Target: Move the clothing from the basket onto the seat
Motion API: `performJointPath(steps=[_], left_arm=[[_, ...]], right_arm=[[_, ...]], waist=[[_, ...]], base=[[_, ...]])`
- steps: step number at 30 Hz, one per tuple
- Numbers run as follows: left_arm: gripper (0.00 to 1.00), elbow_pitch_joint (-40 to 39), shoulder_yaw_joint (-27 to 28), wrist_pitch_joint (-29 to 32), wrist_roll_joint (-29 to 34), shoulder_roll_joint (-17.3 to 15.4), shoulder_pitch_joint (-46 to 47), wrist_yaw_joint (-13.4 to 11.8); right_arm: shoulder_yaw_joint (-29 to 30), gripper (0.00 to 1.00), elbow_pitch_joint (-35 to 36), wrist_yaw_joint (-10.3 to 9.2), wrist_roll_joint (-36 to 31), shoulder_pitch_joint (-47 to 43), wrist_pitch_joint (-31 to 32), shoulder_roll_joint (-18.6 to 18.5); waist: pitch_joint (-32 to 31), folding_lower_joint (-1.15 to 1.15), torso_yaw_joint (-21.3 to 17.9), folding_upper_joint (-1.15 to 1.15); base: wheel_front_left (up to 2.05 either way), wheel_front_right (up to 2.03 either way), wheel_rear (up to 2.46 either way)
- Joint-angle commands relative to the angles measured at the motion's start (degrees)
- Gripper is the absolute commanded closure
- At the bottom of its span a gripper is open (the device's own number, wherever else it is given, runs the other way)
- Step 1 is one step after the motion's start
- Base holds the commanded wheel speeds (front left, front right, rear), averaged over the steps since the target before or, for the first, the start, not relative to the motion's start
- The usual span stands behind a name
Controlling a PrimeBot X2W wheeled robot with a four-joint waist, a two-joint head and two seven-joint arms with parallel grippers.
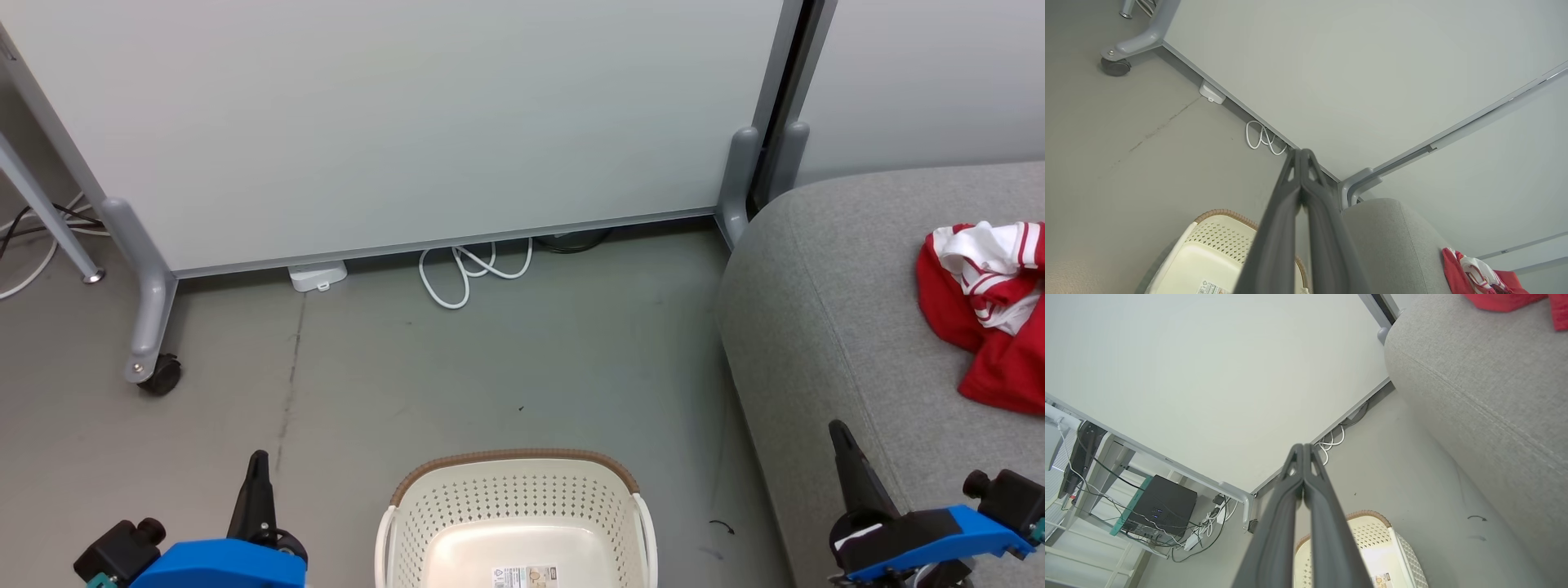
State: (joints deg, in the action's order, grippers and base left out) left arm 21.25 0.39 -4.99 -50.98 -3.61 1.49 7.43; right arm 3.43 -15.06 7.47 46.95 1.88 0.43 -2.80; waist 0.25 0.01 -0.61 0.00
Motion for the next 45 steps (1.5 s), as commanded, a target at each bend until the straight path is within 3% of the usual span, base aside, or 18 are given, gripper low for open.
performJointPath(steps=[1,45], left_arm=[[1.00,-1.1,0.5,0.5,-1.8,-0.2,1.8,0.0],[1.00,-5.0,4.1,7.4,-25.9,0.4,3.9,0.1]], right_arm=[[0.3,1.00,0.9,0.02,2.2,1.8,0.3,-0.1],[2.0,1.00,1.1,0.03,28.5,3.6,3.9,-0.1]], waist=[[0.0,0.00,0.0,0.00],[0.0,-0.01,0.3,0.00]], base=[[0.00,0.00,0.00],[0.00,0.00,0.00]])
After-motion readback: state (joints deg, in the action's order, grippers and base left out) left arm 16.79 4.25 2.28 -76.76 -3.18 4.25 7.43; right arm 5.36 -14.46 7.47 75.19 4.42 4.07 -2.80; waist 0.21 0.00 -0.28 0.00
